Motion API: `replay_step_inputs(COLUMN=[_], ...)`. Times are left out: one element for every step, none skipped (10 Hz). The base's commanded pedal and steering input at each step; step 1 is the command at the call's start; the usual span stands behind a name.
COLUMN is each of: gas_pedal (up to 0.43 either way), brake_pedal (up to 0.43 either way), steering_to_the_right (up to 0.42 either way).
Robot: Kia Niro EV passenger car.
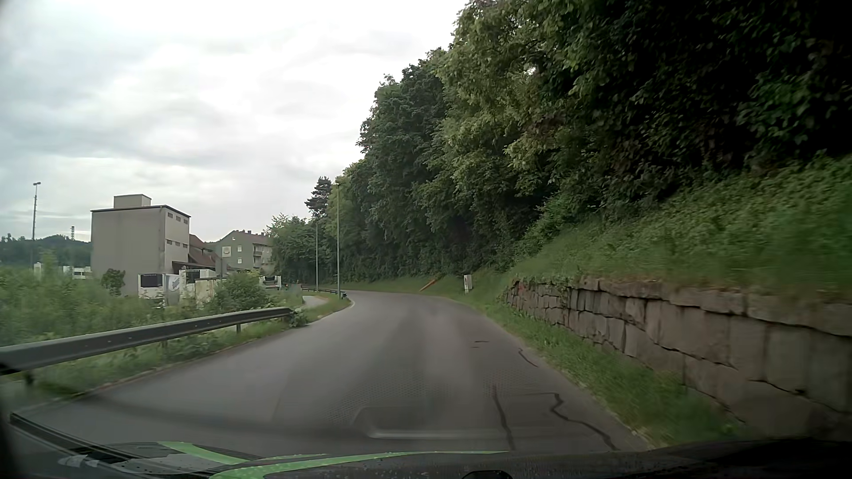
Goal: Follow the waypoints while adhering to traffic rules and regulations
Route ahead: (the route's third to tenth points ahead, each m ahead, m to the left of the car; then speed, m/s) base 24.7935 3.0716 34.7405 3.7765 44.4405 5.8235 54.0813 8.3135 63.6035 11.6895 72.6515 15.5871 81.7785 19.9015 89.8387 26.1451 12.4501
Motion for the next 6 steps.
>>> replay_step_inputs(gas_pedal=[0.000, 0.000, 0.000, 0.000, 0.000, 0.000], brake_pedal=[0.000, 0.000, 0.000, 0.000, 0.000, 0.000], steering_to_the_right=[-0.004, -0.004, -0.006, -0.008, -0.010, -0.010])
